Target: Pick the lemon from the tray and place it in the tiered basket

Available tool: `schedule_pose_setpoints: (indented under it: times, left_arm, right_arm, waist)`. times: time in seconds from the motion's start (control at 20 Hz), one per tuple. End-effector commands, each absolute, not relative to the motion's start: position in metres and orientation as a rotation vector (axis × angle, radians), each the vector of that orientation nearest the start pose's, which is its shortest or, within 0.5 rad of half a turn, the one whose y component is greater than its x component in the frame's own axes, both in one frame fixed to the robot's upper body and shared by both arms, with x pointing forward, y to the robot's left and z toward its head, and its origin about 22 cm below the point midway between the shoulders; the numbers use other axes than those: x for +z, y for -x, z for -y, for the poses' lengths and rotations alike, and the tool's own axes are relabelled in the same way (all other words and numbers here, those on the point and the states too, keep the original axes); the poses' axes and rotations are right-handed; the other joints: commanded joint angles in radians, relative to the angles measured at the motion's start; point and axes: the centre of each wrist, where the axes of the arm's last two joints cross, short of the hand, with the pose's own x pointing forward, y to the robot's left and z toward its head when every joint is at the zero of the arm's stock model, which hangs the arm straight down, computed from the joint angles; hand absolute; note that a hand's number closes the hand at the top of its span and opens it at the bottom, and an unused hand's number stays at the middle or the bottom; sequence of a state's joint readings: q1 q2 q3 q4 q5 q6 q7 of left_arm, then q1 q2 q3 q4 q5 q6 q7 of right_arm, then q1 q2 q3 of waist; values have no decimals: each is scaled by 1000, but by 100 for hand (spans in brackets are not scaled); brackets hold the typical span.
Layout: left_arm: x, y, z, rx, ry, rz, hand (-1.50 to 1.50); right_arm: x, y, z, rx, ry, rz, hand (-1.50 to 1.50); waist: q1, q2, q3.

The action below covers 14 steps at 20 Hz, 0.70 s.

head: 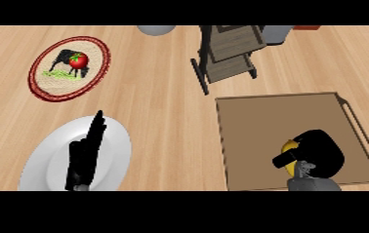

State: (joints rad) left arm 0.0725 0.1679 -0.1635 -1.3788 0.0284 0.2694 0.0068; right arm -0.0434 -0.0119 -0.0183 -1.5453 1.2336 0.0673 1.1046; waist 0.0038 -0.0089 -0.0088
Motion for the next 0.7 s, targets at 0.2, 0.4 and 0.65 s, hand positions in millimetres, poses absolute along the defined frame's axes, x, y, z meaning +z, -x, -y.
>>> schedule_pose_setpoints:
  times: [0.2,0.4,0.65]
  left_arm:
    - [-58,-218,-249,-46,-255,1315,0]
    - [-59,-217,-240,-36,-268,1303,0]
    - [-60,-215,-244,-25,-261,1293,0]
  right_arm:
    - [77,-267,140,441,1159,406,150]
    - [111,-270,136,357,1156,549,150]
    - [150,-268,140,172,1174,724,150]
  waist:
    - [20,4,5]
    - [11,-1,4]
    - [3,-8,3]
